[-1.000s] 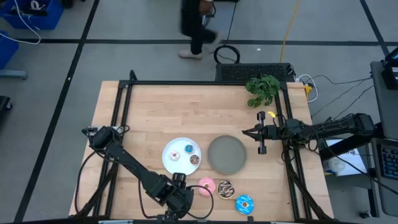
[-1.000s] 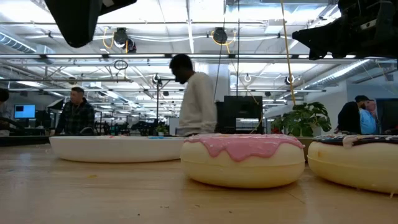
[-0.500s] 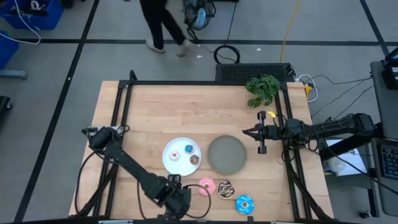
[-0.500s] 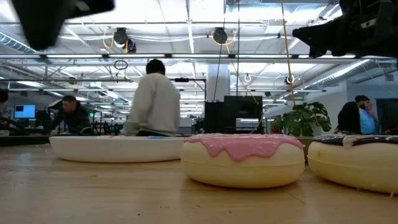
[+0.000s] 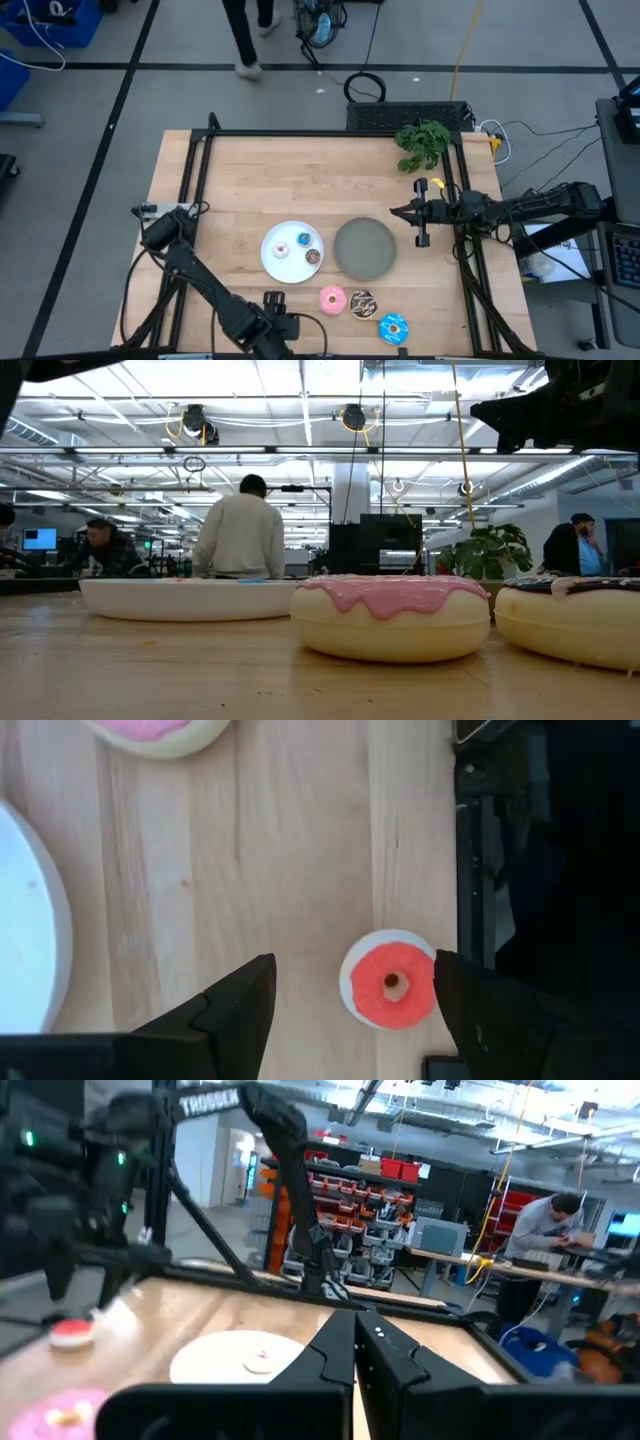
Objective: Pick & Place donuts
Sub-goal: Put the small orange donut on the white plate
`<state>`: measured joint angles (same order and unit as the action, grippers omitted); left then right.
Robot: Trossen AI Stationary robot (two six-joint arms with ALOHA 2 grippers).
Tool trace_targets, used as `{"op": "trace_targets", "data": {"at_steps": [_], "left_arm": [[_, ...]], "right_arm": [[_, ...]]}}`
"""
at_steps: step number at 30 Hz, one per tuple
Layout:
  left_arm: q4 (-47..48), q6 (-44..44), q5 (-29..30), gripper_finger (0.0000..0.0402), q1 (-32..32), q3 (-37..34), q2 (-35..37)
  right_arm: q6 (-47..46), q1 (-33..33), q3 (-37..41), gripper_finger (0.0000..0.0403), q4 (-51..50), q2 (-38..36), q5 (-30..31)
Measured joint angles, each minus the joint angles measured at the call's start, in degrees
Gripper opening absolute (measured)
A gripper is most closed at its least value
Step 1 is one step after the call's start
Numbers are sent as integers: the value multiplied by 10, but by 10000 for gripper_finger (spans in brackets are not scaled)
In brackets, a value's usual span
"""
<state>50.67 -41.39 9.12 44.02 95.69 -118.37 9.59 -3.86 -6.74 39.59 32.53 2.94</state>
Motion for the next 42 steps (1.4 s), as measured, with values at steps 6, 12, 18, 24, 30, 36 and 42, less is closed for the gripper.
{"op": "trace_targets", "data": {"at_steps": [6, 12, 18, 24, 30, 36, 42], "left_arm": [[-3, -28, -16, 271, 4, 0, 1], [-10, -20, 16, 271, 19, -11, 1], [-22, -20, 10, 271, 15, -61, 1], [-77, -5, -35, 271, -1, -88, 1], [-87, -8, -50, 271, -7, -90, 2], [-91, -11, -73, 271, -6, -90, -20], [-116, -3, -81, 271, -7, -88, -37]], "right_arm": [[-60, 0, 0, 0, 1, 0, 0], [-59, 0, 0, 0, -3, 3, 0], [-45, 0, 0, 0, -3, 8, 0], [-40, 0, 0, 0, -3, 8, 0], [-40, 0, 0, 0, -3, 8, 0], [-40, 0, 0, 0, -3, 8, 0], [-40, 0, 0, 0, -4, 8, 0]]}}
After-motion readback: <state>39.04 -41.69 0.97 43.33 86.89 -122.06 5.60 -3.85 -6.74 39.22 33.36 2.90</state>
